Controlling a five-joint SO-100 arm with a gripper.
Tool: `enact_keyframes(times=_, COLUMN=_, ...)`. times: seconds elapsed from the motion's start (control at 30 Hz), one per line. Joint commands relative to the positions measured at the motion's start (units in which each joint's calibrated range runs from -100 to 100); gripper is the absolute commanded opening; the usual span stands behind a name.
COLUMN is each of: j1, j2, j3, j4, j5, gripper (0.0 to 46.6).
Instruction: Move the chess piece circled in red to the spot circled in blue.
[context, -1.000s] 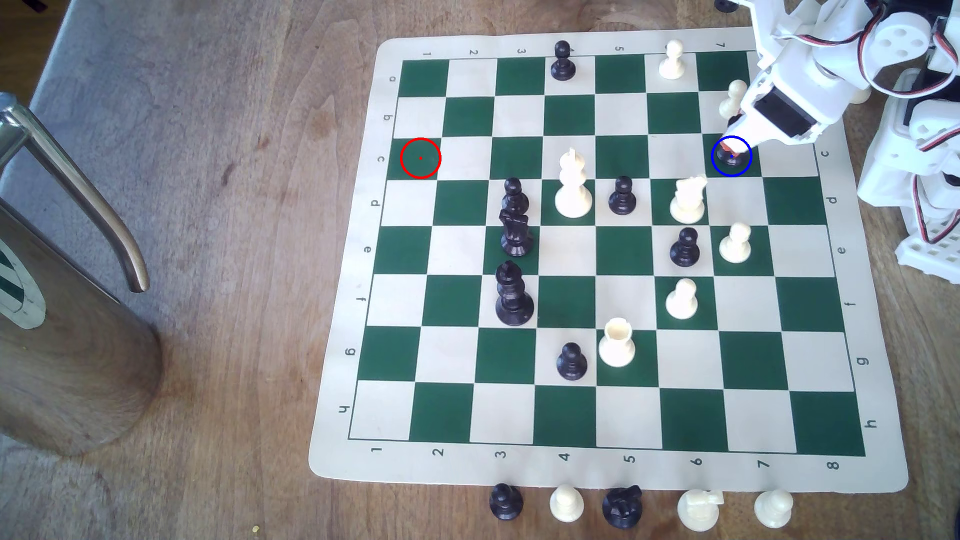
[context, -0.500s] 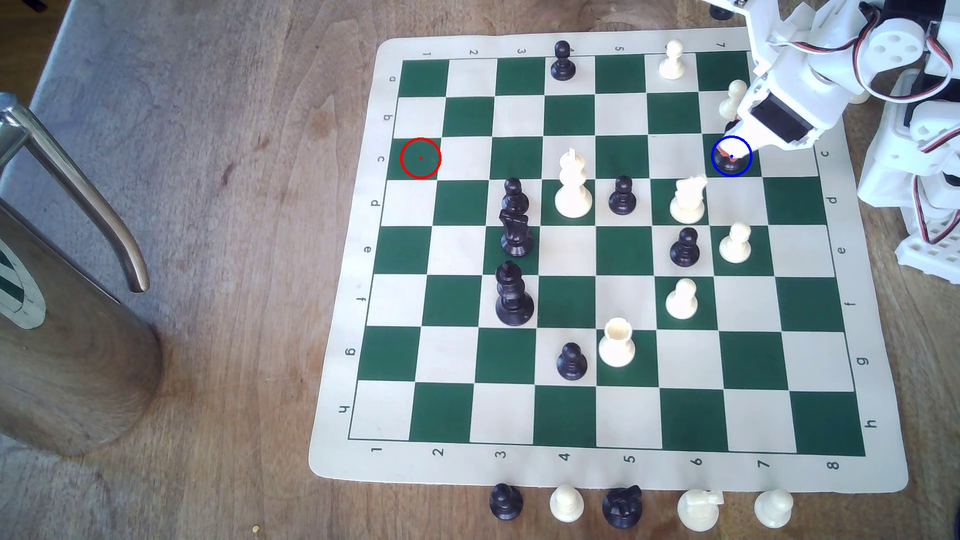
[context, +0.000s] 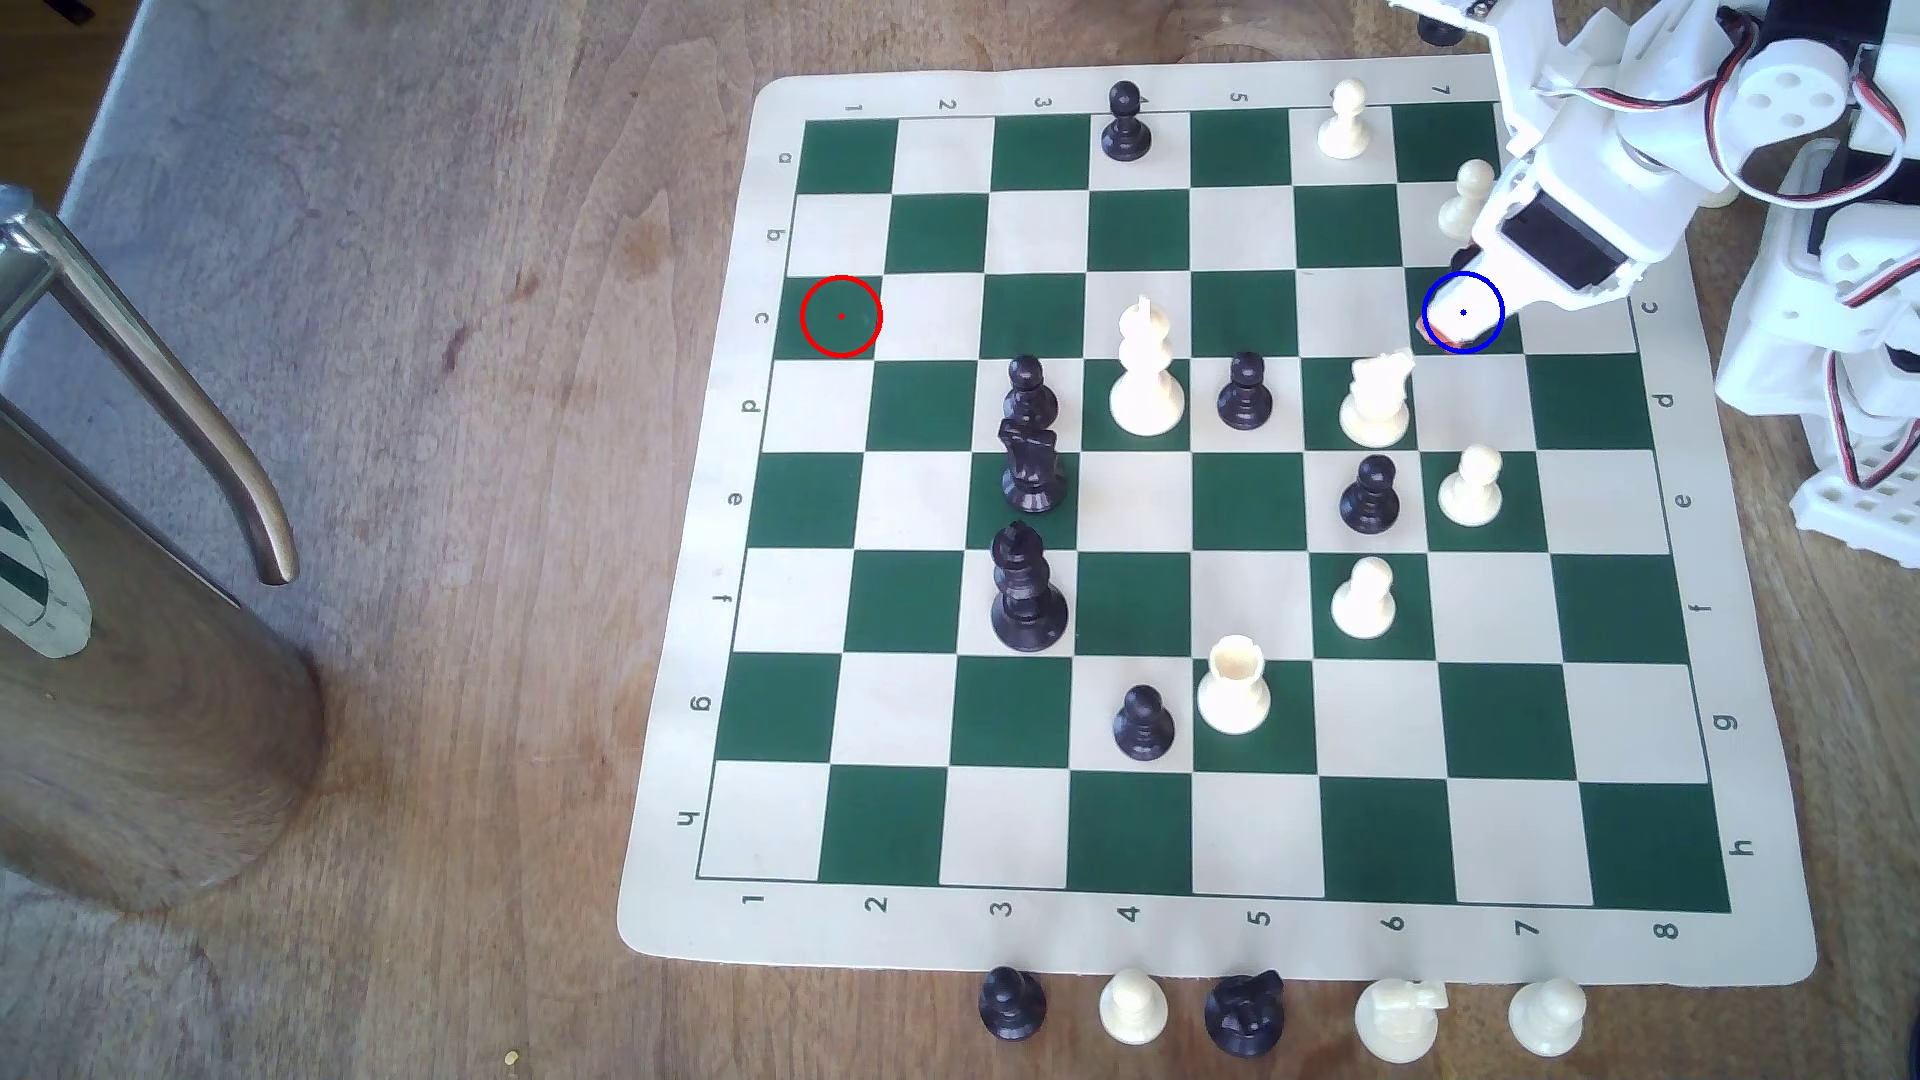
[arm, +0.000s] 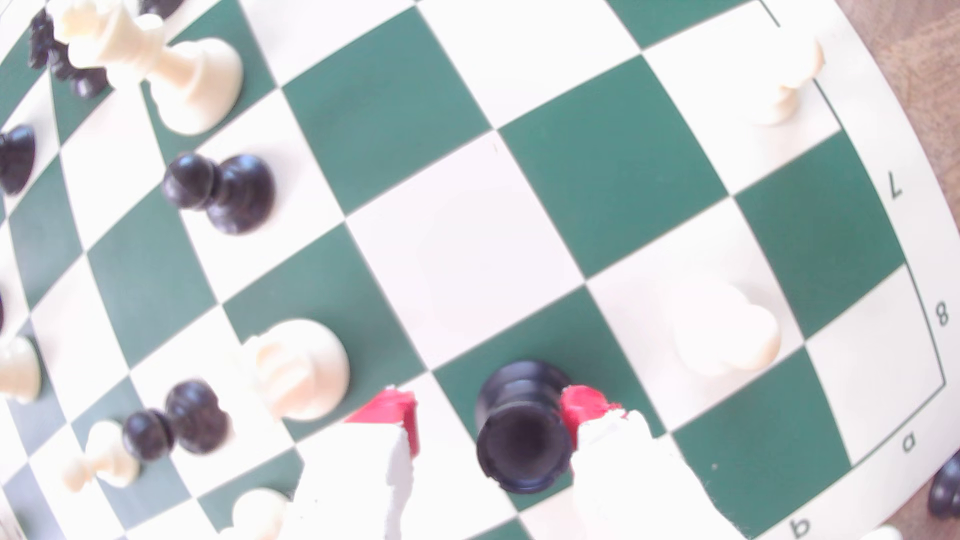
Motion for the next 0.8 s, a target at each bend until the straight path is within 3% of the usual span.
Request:
enact_keyframes(times=0.0, j1=-0.3, j2=-0.2, j3=-0.9, j4=1.4, j5=0.5, gripper=16.3)
enact_keyframes(times=0.6, j1=-0.4, j2=-12.4, j3=-2.2, j4=16.4, j5=1.2, gripper=16.9)
enact_keyframes(times=0.77, j1=0.9, j2=-16.4, j3=-1.3, j4=18.0, j5=2.4, gripper=15.8)
